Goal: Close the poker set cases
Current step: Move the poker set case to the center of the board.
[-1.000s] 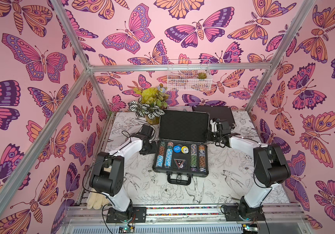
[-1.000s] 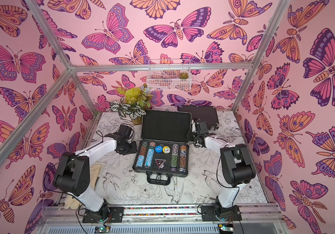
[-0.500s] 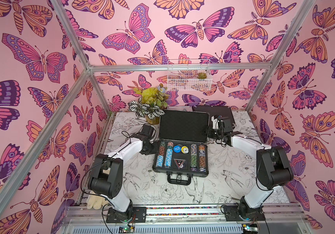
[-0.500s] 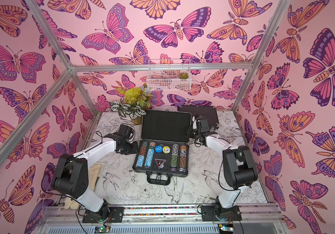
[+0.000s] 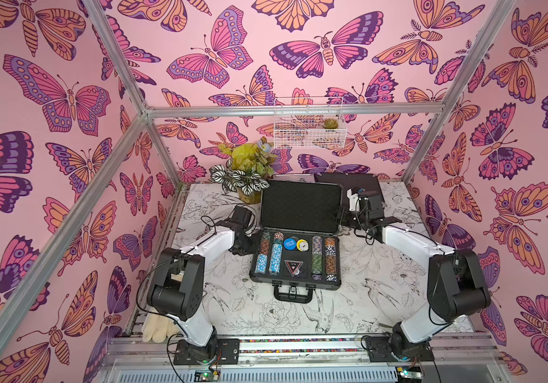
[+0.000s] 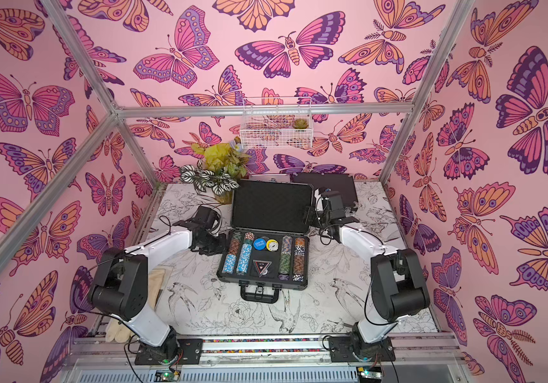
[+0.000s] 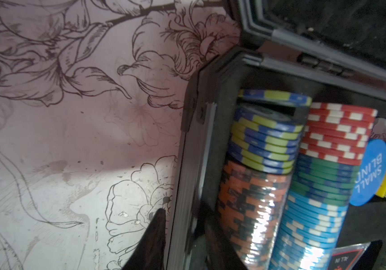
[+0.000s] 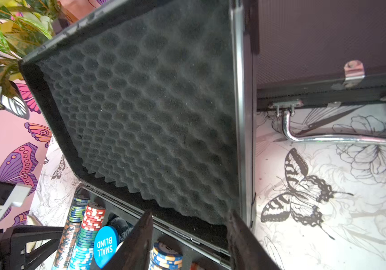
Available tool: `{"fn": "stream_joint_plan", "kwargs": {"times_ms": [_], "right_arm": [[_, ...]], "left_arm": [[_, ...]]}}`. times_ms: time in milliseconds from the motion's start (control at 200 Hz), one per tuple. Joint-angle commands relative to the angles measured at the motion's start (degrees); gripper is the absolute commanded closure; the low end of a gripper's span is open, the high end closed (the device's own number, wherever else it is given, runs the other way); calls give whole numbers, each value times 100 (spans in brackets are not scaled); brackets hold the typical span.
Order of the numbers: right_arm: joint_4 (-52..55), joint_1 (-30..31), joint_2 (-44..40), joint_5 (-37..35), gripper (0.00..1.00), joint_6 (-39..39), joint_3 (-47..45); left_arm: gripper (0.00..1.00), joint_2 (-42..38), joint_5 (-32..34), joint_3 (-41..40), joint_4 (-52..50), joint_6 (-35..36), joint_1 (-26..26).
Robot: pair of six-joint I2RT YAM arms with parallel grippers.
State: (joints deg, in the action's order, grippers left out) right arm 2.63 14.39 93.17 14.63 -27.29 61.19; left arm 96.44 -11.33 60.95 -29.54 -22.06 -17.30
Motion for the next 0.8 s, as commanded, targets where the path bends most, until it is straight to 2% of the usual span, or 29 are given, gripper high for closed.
{"fn": "stream_joint_plan", "kwargs": {"times_ms": [0, 556, 796], "right_arm": [[355, 24, -188, -91, 47, -109, 42], [481, 31, -497, -70, 46, -225, -18], [406, 162, -512, -119, 45, -514, -366]], "left_arm": [[70, 330, -580, -367, 219, -73, -241], [78, 228, -939, -685, 691, -298, -465], [80, 58, -1065, -928, 892, -408, -476]]}}
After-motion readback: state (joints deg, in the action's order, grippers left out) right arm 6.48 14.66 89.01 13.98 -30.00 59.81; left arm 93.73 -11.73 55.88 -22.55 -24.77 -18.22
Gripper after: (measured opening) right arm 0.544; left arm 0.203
